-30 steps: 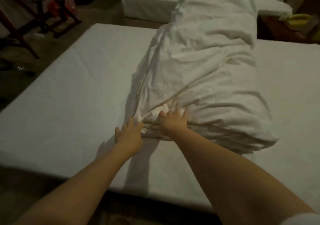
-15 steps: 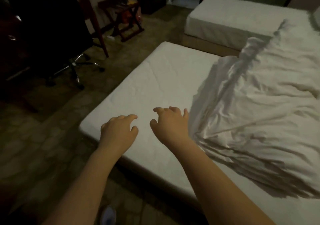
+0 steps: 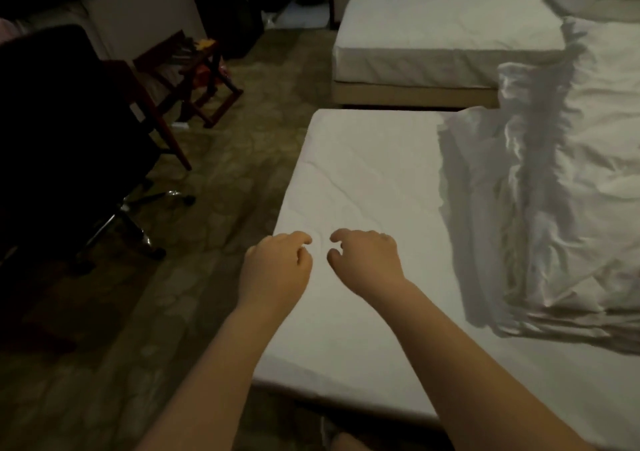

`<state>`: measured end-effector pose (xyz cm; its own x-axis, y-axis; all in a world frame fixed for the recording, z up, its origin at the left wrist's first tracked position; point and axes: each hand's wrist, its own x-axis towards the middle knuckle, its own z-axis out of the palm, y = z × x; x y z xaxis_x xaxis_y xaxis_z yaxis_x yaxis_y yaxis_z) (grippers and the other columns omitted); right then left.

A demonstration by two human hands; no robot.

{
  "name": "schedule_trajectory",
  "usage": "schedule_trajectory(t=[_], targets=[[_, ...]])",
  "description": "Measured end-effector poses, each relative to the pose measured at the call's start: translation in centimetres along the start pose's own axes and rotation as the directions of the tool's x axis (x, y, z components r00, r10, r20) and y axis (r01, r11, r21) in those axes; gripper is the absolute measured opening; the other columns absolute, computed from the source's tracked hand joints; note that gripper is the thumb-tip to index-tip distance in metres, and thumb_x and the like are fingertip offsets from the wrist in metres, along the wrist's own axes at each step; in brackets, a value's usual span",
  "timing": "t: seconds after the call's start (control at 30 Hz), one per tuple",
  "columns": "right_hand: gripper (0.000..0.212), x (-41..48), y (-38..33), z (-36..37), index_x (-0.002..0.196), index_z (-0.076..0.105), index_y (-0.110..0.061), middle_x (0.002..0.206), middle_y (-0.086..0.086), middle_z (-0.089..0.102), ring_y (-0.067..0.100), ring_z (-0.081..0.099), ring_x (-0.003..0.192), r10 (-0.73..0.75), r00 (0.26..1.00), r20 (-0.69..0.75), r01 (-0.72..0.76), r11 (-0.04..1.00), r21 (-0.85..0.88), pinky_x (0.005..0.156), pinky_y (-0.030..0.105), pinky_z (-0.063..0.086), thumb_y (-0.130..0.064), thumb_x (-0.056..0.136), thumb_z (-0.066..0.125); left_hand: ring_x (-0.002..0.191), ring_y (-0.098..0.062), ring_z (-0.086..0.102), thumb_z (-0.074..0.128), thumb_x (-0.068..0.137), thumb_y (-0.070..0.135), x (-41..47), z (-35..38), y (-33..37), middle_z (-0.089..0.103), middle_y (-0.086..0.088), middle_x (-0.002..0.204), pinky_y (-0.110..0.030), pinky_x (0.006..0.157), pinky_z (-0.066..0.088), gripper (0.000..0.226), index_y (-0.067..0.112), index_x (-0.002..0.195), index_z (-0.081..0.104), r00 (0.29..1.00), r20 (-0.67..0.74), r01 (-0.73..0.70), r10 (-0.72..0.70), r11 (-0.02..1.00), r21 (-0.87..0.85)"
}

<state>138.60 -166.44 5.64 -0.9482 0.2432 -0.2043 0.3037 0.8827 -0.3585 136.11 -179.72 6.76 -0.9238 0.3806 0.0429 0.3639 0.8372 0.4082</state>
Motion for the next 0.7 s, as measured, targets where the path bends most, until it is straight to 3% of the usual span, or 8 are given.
schedule_trajectory(t=[0.07, 0.2, 0.27, 0.33, 0.43, 0.57, 0.7], targets=[[0.038, 3.9, -1.0, 0.3, 0.132, 0.052, -0.025, 0.123, 0.000, 0.063, 0.023, 0.055, 0.116, 0.026, 0.999, -0.033, -0.024, 0.998, 0.066, 0.099, 0.036, 0.037, -0.031, 0.096, 0.040, 0.093, -0.017, 0.061, 0.043, 0.098, 0.017, 3.4, -0.1, -1.2, 0.069, -0.002, 0.107, -0.035, 0.086, 0.050, 0.031, 0.015, 0.121, 0.063, 0.999, 0.010, -0.045, 0.045, 0.999, -0.010], [0.038, 12.4, -3.4, 1.0, 0.131, 0.053, -0.029, 0.119, -0.002, 0.066, 0.021, 0.055, 0.115, 0.092, 0.985, -0.148, -0.078, 0.992, 0.099, 0.101, 0.035, 0.032, -0.033, 0.096, 0.039, 0.082, -0.012, 0.058, 0.038, 0.100, 0.025, 11.5, -1.6, -5.1, 0.067, 0.002, 0.097, -0.027, 0.077, 0.051, 0.030, 0.020, 0.115, 0.063, 0.989, 0.073, -0.134, 0.126, 0.984, 0.118], [0.037, 15.6, -4.9, 0.8, 0.131, 0.053, -0.029, 0.120, -0.003, 0.065, 0.021, 0.054, 0.116, 0.121, 0.986, -0.119, -0.108, 0.988, 0.111, 0.099, 0.035, 0.033, -0.033, 0.097, 0.040, 0.080, -0.011, 0.059, 0.037, 0.100, 0.026, 15.7, -3.0, -7.0, 0.065, 0.003, 0.093, -0.028, 0.076, 0.052, 0.029, 0.020, 0.112, 0.063, 0.987, 0.081, -0.147, 0.136, 0.978, 0.148], [0.037, 17.6, -6.0, -0.1, 0.131, 0.053, -0.029, 0.120, -0.003, 0.065, 0.021, 0.053, 0.116, 0.133, 0.986, -0.103, -0.121, 0.986, 0.111, 0.099, 0.034, 0.033, -0.033, 0.097, 0.041, 0.079, -0.011, 0.059, 0.037, 0.100, 0.027, 19.3, -3.9, -7.8, 0.065, 0.003, 0.092, -0.025, 0.074, 0.052, 0.028, 0.020, 0.111, 0.063, 0.986, 0.103, -0.141, 0.129, 0.983, 0.118], [0.038, 20.1, -6.0, -2.6, 0.132, 0.053, -0.028, 0.118, -0.004, 0.066, 0.021, 0.053, 0.114, 0.206, 0.960, -0.189, -0.190, 0.977, 0.101, 0.097, 0.034, 0.034, -0.031, 0.096, 0.040, 0.083, -0.012, 0.060, 0.040, 0.100, 0.024, 24.6, -4.0, -6.6, 0.068, 0.002, 0.099, -0.028, 0.078, 0.053, 0.028, 0.019, 0.114, 0.064, 0.961, 0.174, -0.222, 0.215, 0.975, 0.017], [0.037, 23.3, -4.5, -4.1, 0.131, 0.054, -0.027, 0.117, -0.005, 0.066, 0.019, 0.054, 0.113, 0.373, 0.891, -0.260, -0.369, 0.927, 0.068, 0.096, 0.033, 0.035, -0.031, 0.097, 0.040, 0.093, -0.015, 0.062, 0.041, 0.099, 0.024, 31.3, -1.9, -4.2, 0.068, 0.001, 0.108, -0.035, 0.086, 0.053, 0.029, 0.020, 0.118, 0.063, 0.860, 0.267, -0.428, 0.435, 0.900, -0.089], [0.036, 26.9, -3.4, -4.8, 0.131, 0.054, -0.029, 0.119, -0.007, 0.065, 0.017, 0.055, 0.113, 0.585, 0.754, -0.299, -0.575, 0.808, 0.131, 0.098, 0.031, 0.037, -0.032, 0.097, 0.040, 0.097, -0.015, 0.062, 0.043, 0.097, 0.024, 38.1, 1.0, -4.0, 0.069, 0.002, 0.109, -0.033, 0.088, 0.050, 0.028, 0.023, 0.117, 0.064, 0.722, 0.308, -0.582, 0.620, 0.784, -0.214]])
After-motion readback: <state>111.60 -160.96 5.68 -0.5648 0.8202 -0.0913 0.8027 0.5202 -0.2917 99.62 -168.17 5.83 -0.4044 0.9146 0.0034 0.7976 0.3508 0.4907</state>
